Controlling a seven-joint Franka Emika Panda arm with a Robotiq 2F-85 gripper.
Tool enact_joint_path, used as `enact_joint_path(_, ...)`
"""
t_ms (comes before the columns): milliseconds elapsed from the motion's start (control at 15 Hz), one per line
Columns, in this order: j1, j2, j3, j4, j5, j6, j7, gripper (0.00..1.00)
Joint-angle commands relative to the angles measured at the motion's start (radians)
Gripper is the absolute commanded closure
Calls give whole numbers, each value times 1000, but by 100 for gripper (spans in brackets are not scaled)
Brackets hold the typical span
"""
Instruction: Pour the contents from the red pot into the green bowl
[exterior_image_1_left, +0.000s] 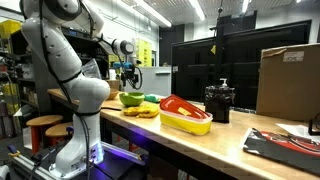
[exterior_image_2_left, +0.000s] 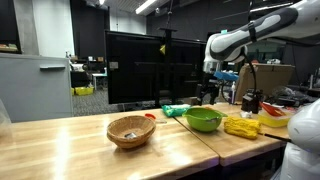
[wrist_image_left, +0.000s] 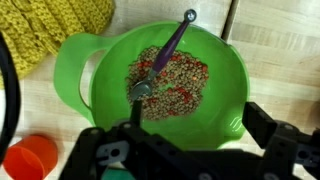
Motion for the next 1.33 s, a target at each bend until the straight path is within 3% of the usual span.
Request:
enact_joint_path(0, 19, 23, -4, 44, -55, -48, -137, 0)
enact_joint_path(267, 52, 59, -11, 111, -103, -91, -304, 0)
enact_joint_path(600, 113, 162, -34, 219, -99, -45, -537, 0)
enact_joint_path(1067, 158, 516, -58, 566, -51, 15, -897, 0)
enact_joint_path(1267, 120, 675, -20, 734, 24, -6, -979, 0)
